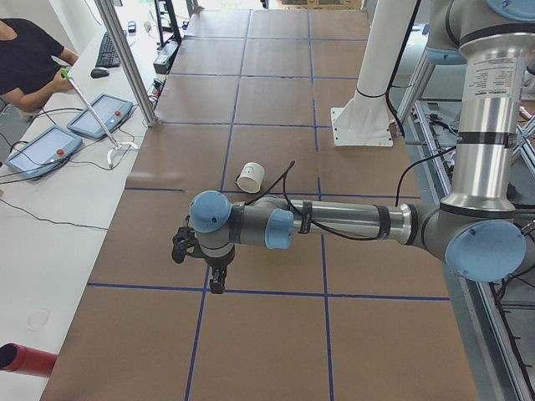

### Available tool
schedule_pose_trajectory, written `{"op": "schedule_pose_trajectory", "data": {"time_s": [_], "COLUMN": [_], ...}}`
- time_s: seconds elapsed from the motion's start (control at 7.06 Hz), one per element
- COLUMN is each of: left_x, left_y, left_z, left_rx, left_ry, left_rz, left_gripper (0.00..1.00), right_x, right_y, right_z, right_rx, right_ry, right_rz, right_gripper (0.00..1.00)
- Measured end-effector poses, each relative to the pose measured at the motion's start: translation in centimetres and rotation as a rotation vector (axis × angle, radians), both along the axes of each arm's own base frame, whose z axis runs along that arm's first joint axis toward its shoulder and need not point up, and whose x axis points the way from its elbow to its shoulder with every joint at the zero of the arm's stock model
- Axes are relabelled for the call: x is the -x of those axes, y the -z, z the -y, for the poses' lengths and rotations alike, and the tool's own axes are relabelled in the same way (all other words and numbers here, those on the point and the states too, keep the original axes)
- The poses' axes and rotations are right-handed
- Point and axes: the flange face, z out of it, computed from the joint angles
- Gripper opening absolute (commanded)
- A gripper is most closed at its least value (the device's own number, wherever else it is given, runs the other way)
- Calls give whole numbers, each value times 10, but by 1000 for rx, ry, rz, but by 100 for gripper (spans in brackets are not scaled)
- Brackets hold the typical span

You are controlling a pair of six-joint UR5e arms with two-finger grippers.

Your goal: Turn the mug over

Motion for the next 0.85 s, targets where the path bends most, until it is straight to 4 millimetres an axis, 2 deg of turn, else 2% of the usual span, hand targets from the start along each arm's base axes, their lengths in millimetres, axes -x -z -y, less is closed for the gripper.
{"op": "schedule_pose_trajectory", "data": {"time_s": [0.42,0.57,0.71,0.85], "left_x": [-1,-3,-15,-37], "left_y": [9,24,46,65], "left_z": [9,22,39,52], "left_rx": [-18,-58,-130,-200], "left_ry": [1,-2,-20,-45], "left_rz": [-1,-2,-6,-17], "left_gripper": [100,100,100,100], "right_x": [0,0,0,0], "right_y": [0,0,0,0], "right_z": [0,0,0,0], "right_rx": [0,0,0,0], "right_ry": [0,0,0,0], "right_rz": [0,0,0,0], "right_gripper": [100,100,100,100]}}
